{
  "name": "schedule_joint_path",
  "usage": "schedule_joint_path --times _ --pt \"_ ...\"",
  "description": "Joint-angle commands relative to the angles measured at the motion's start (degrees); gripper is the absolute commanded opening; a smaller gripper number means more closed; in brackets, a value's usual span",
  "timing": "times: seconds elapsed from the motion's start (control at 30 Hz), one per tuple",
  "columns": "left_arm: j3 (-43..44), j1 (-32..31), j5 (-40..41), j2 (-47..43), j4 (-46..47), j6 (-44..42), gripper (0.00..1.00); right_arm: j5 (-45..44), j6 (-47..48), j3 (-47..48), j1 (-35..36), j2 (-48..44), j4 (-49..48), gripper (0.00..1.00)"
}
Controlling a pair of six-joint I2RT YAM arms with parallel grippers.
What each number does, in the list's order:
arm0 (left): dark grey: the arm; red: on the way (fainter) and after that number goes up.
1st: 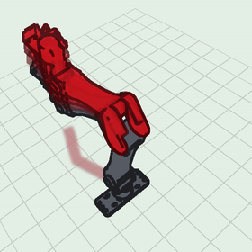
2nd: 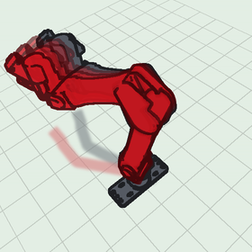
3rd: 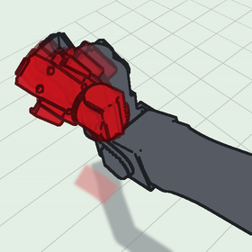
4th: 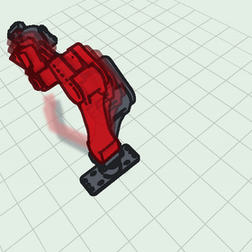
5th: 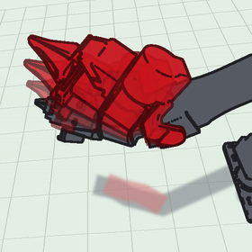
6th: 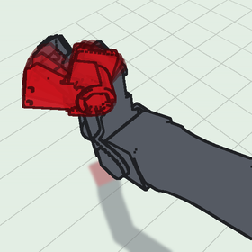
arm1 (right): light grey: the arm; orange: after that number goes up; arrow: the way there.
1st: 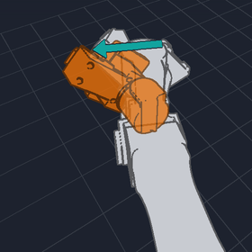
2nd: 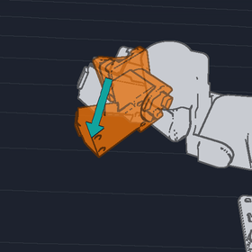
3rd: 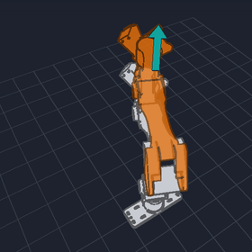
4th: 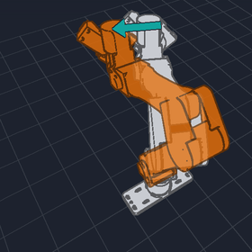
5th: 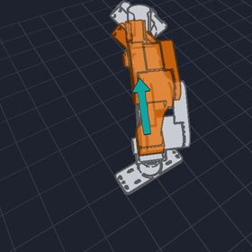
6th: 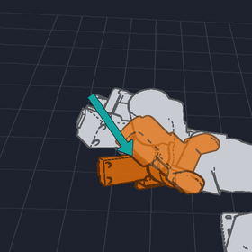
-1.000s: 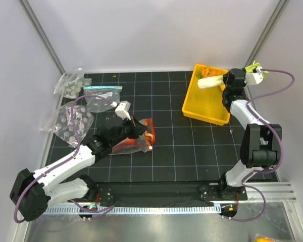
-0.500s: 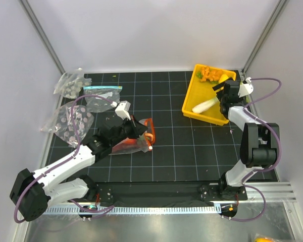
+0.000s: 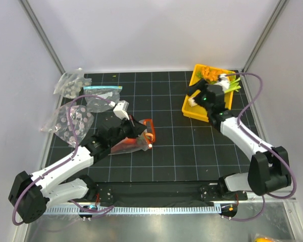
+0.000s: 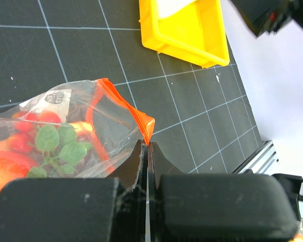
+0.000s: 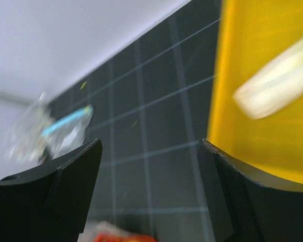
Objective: Place the food in the zip-top bag and seal the zipper
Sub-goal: Place the fake vegetable in the bin, then adjust the zipper food storage bag at the center of the board.
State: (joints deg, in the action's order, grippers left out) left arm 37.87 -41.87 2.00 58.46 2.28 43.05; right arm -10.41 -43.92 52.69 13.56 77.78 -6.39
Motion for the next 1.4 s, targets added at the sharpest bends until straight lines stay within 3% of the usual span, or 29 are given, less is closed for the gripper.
schedule_joint_path --times 0.0,0.03,0.23,0.4,0.83,1.03,1.17,1.37 --pt "-0.08 0.21 1.34 -1.68 2.2 -1.03 0.0 3.11 3.41 -4.58 7.78 -4.21 -0.01 0.82" --pt "-0.07 0.21 1.34 -1.51 2.11 -1.12 0.0 5.56 3.58 -6.09 10.93 -5.0 -2.37 0.74" --pt "0.37 0.21 0.47 -1.94 1.5 -1.3 0.0 9.71 3.66 -14.28 17.02 -9.75 -8.02 0.63" --pt "0.01 0.21 0.81 -2.47 1.41 -1.39 0.01 7.51 10.25 -10.59 17.11 -10.19 -0.99 0.63" --pt "0.19 0.12 0.81 -2.12 1.41 -1.39 0.01 14.28 10.17 -11.2 17.9 -6.07 -6.61 0.63" --pt "0.19 0.21 0.55 -2.03 1.41 -1.21 0.01 26.04 14.03 -8.83 20.27 1.74 -12.76 0.62" --pt "0.19 0.21 0.29 -2.2 1.41 -1.21 0.01 24.93 21.31 -6.64 25.62 4.92 -13.12 0.61" --pt "-0.07 0.21 0.29 -2.65 1.41 -1.04 0.01 13.25 29.24 -4.0 30.03 9.58 -11.18 0.65"
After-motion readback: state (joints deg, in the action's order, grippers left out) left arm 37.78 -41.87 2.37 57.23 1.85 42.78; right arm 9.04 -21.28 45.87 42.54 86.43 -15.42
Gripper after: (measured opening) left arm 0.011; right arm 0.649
